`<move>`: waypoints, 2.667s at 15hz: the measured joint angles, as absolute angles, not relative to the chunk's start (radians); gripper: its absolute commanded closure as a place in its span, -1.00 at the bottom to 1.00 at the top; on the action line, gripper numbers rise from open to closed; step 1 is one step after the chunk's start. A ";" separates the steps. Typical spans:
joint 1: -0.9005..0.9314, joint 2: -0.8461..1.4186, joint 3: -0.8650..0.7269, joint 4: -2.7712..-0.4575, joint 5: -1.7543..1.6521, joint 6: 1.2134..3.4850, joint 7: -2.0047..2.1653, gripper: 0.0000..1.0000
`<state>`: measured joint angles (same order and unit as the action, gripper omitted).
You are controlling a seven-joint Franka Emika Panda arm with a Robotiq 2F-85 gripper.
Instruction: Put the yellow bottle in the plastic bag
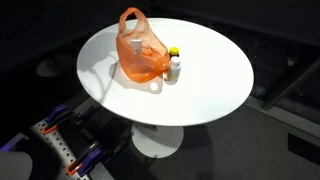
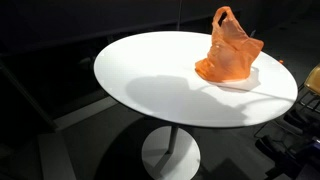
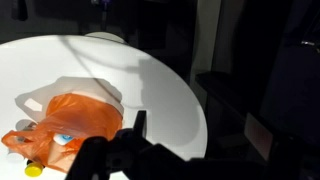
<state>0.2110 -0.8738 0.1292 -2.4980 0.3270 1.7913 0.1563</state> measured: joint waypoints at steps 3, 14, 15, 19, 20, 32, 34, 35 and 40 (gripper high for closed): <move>0.211 -0.876 0.129 -2.498 0.327 1.791 0.156 -1.00; 0.085 -0.821 0.112 -2.483 0.288 1.819 0.153 -1.00; 0.064 -0.800 0.106 -2.482 0.276 1.834 0.153 -1.00; -0.008 -0.688 0.081 -2.479 0.227 1.914 0.153 -1.00; -0.022 -0.658 0.073 -2.478 0.216 1.934 0.154 -1.00; -0.128 -0.340 -0.028 -2.357 0.132 2.109 0.177 -1.00; -0.125 -0.333 -0.029 -2.356 0.132 2.109 0.177 -1.00; -0.125 -0.333 -0.029 -2.357 0.132 2.109 0.177 -1.00; -0.123 -0.333 -0.029 -2.359 0.132 2.110 0.176 -1.00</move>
